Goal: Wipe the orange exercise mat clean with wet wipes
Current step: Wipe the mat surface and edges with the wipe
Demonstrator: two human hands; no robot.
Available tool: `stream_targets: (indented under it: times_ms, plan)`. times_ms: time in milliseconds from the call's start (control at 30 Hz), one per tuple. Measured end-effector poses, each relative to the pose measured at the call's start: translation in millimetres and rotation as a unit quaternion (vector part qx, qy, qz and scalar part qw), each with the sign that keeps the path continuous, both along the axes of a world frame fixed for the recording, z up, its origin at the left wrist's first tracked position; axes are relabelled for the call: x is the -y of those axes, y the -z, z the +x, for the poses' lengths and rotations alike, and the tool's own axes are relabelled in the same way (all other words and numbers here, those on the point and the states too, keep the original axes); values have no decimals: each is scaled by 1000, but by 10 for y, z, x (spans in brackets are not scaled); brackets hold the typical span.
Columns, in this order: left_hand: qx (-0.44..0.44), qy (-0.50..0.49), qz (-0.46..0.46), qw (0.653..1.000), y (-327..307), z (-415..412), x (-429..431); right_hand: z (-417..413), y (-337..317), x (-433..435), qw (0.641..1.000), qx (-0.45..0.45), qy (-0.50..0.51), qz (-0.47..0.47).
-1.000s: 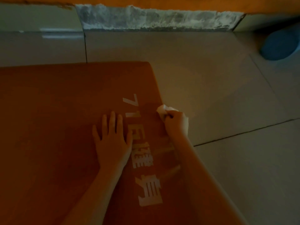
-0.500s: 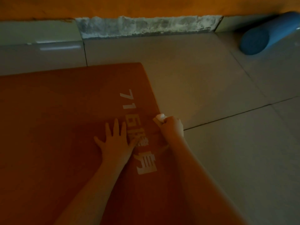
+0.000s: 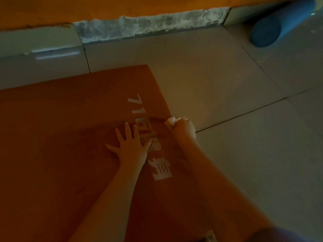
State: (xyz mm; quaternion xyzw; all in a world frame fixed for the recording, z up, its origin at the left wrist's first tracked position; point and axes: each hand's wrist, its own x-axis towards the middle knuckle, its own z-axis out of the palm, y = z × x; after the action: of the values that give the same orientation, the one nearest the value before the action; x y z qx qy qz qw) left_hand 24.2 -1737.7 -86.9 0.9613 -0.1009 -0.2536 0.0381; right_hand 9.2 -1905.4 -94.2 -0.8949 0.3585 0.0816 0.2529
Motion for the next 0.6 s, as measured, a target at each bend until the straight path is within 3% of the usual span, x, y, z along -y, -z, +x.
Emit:
stream_targets:
  times_ms: [200, 333, 600]
  plan:
    - [-59, 62, -10, 996, -204, 43, -170, -469, -180, -53, 999, -3, 7, 51]
    - [-101, 105, 13, 989, -242, -442, -407, -831, -273, -128, 997, 30, 31, 63]
    - [-73, 74, -18, 994, -200, -635, -387, -1260, -225, -232, 997, 56, 41, 22]
